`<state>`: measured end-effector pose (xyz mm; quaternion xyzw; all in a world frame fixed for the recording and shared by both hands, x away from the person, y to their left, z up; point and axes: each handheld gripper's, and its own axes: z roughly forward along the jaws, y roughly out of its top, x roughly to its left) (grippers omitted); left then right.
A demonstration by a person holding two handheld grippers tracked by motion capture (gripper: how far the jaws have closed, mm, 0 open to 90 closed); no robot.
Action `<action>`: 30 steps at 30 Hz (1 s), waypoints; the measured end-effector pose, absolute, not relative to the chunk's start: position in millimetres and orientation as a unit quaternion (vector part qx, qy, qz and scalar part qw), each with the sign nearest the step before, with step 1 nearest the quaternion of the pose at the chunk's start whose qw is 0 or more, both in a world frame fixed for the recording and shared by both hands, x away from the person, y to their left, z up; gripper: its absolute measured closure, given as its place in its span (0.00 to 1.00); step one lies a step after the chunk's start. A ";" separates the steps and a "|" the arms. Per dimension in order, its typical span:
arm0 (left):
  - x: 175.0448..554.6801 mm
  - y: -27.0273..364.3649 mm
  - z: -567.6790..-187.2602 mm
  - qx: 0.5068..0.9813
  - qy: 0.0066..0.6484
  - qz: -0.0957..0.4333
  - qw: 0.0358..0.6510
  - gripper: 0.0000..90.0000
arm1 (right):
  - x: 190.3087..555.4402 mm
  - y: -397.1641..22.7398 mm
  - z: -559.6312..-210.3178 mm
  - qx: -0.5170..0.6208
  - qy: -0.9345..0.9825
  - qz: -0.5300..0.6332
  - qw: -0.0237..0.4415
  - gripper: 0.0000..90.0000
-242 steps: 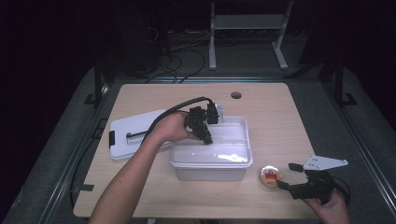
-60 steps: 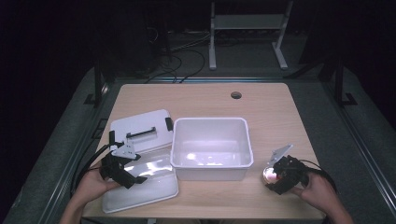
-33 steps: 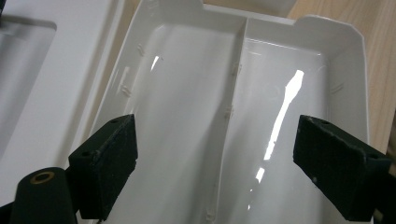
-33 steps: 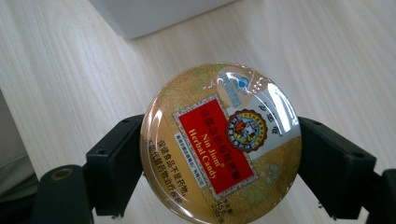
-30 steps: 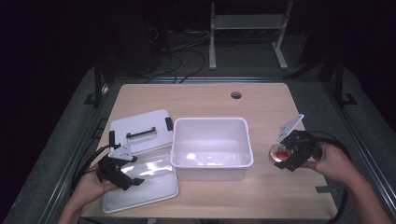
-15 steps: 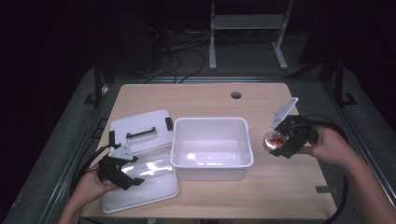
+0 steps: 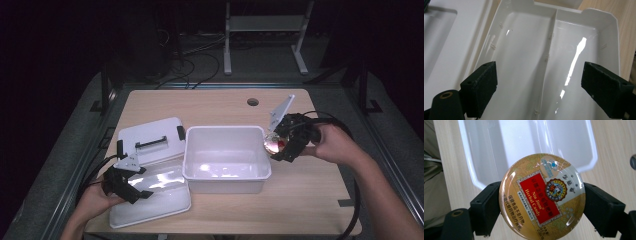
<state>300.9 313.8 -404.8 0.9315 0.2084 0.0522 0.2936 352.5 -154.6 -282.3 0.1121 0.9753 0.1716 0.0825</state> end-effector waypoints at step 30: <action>300.5 321.0 -407.0 0.930 0.215 0.047 0.295 0.14 | 364.6 -93.5 -315.8 0.066 0.984 0.156 0.054 0.22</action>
